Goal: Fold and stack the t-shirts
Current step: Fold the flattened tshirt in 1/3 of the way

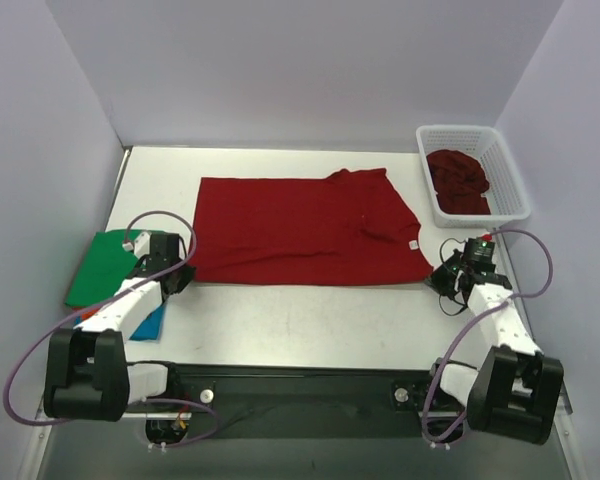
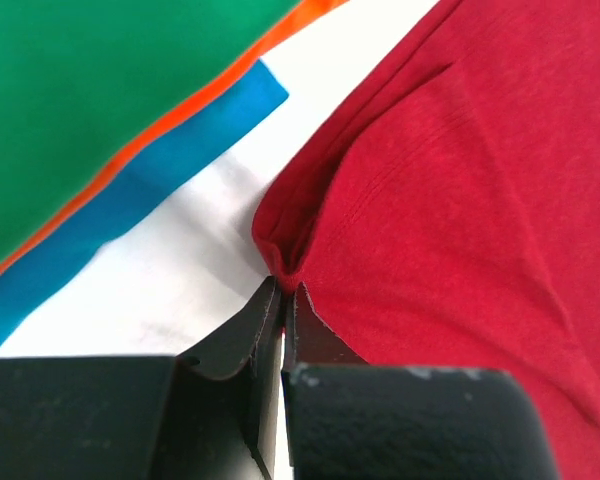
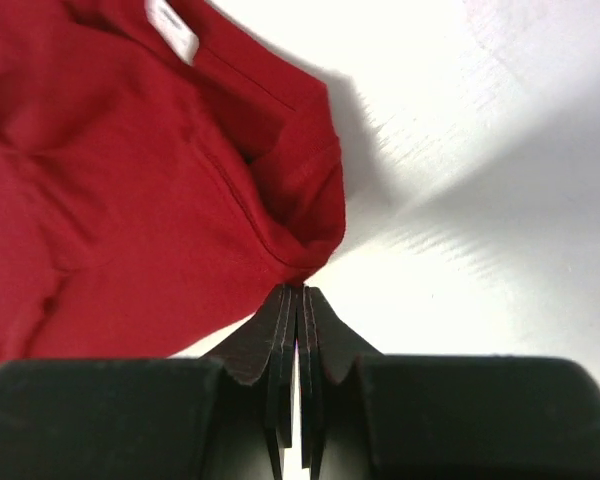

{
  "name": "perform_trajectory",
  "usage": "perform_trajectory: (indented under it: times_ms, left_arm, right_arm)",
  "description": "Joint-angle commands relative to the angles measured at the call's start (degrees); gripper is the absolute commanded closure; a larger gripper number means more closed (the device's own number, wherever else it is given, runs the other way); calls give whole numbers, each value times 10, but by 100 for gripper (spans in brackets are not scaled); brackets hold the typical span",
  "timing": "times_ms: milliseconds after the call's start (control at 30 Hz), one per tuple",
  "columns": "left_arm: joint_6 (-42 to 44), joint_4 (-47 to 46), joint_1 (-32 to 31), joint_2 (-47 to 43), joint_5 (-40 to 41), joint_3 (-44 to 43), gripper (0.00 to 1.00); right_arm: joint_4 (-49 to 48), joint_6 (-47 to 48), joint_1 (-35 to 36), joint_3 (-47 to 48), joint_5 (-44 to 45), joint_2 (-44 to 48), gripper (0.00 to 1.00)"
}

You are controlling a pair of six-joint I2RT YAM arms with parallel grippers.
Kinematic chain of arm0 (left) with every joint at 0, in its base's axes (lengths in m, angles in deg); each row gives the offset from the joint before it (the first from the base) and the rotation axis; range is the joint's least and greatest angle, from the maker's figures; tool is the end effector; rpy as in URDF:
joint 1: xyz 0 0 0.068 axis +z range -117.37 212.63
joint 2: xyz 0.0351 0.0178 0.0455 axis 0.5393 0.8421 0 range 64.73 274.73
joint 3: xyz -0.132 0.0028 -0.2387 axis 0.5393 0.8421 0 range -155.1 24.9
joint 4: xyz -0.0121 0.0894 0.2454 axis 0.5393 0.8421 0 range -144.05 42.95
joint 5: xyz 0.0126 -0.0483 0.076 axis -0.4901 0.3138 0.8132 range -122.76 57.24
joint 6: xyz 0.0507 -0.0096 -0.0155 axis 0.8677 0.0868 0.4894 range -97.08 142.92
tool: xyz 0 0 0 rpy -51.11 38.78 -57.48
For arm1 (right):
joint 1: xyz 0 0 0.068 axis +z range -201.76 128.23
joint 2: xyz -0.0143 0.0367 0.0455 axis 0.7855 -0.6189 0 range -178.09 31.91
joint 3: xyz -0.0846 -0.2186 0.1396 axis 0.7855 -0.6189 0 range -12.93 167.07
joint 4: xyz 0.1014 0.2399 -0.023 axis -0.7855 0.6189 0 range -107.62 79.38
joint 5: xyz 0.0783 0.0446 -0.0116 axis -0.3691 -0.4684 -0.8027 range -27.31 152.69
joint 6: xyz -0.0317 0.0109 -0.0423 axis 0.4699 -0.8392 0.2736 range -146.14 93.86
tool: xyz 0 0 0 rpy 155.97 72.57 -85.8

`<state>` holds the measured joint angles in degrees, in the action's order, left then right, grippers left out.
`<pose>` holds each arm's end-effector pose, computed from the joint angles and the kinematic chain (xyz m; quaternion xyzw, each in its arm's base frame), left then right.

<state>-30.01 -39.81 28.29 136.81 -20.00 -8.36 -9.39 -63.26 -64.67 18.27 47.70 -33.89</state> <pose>0.2325 -0.0098 0.1709 -0.4199 0.8446 -0.0584 0.3269 0.2233 -0.0417 0.1908 0.3369 0.8455 0.2000 0.3628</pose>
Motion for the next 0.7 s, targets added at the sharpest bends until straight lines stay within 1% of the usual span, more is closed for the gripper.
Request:
perform_trajectory:
  times_ms: [0, 200, 300, 400, 433, 467, 500, 533, 600, 633, 667]
  left_arm:
    - [4, 84, 4, -48, 38, -18, 100]
    - [-15, 162, 4, -126, 62, -3, 100]
    - [-27, 199, 4, -175, 66, 17, 100]
    - [-36, 224, 4, -223, 77, 36, 100]
    - [-37, 227, 4, -240, 80, 42, 100]
    - [-36, 226, 4, -246, 82, 48, 100]
    - [-36, 225, 3, -250, 80, 50, 100]
    - [-35, 224, 4, -251, 77, 50, 100]
    - [-34, 219, 4, -248, 70, 50, 100]
    - [-33, 218, 4, -243, 68, 49, 100]
    - [-33, 218, 4, -240, 66, 48, 100]
  right_arm:
    - [92, 12, -13, 26, -18, 58, 100]
    - [201, 4, -26, 32, -5, 130, 100]
    - [258, -1, -32, 33, 23, 169, 100]
    - [278, -2, -32, 19, 20, 218, 100]
    - [276, 0, -32, 12, 12, 238, 92]
    - [267, 2, -32, 0, 10, 243, 87]
    - [258, 6, -32, -6, 5, 244, 76]
    - [247, 16, -32, -11, -22, 240, 71]
    - [186, 20, -31, -34, -63, 227, 64]
    - [164, 14, -26, -43, -79, 207, 58]
    - [116, 9, -20, -52, -78, 194, 56]
